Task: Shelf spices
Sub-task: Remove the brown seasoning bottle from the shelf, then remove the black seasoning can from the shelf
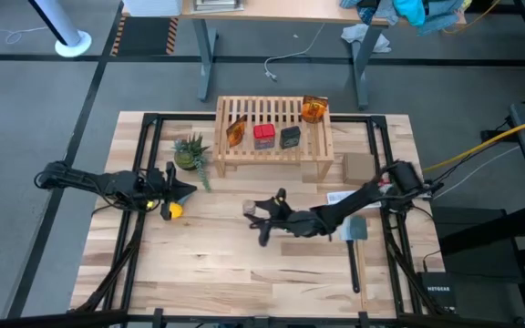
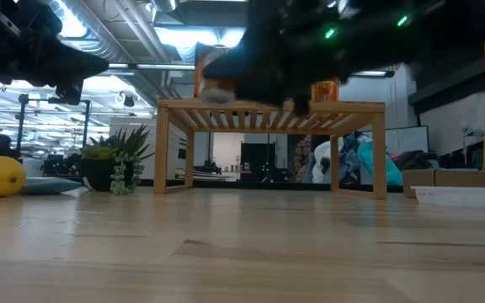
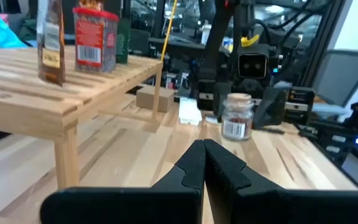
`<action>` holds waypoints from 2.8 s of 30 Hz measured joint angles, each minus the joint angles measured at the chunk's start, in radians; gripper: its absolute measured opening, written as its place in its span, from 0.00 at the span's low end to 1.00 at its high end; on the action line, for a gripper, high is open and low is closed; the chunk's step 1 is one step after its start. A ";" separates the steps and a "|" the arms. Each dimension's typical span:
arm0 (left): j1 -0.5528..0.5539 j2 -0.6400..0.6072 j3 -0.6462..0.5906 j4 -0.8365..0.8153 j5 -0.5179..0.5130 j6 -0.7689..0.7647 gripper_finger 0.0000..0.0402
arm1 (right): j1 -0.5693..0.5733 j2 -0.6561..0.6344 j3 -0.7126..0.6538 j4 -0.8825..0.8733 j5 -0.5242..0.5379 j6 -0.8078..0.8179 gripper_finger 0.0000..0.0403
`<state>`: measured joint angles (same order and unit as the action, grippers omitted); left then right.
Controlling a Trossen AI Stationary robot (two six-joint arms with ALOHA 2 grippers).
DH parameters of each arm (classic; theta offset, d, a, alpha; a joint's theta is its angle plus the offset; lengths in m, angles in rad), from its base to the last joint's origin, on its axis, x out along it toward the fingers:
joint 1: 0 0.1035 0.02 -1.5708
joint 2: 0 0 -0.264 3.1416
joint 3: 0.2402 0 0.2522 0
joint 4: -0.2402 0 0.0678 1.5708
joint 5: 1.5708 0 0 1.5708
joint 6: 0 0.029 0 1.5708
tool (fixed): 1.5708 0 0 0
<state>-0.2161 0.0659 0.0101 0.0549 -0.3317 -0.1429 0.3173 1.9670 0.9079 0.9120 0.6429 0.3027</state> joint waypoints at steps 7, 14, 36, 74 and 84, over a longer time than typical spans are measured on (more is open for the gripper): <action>0.000 0.081 0.000 0.000 0.000 0.000 0.00 | -0.011 0.178 0.113 0.027 0.016 0.058 0.47; 0.000 0.152 0.000 0.000 0.000 0.000 0.00 | -0.013 0.272 0.196 0.030 0.098 0.019 0.47; 0.000 0.191 0.000 0.001 -0.001 0.000 0.00 | -0.089 0.451 0.369 -0.063 0.153 -0.049 0.47; 0.000 0.192 0.000 0.001 -0.001 -0.007 0.00 | -0.133 0.379 0.375 0.048 0.079 -0.200 0.73; 0.000 0.192 0.000 0.001 -0.001 -0.007 0.00 | -0.042 0.213 0.375 -0.073 0.135 -0.424 0.74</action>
<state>-0.2161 0.2577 0.0101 0.0556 -0.3325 -0.1501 0.2749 2.1805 1.2831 0.8389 0.7775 -0.1209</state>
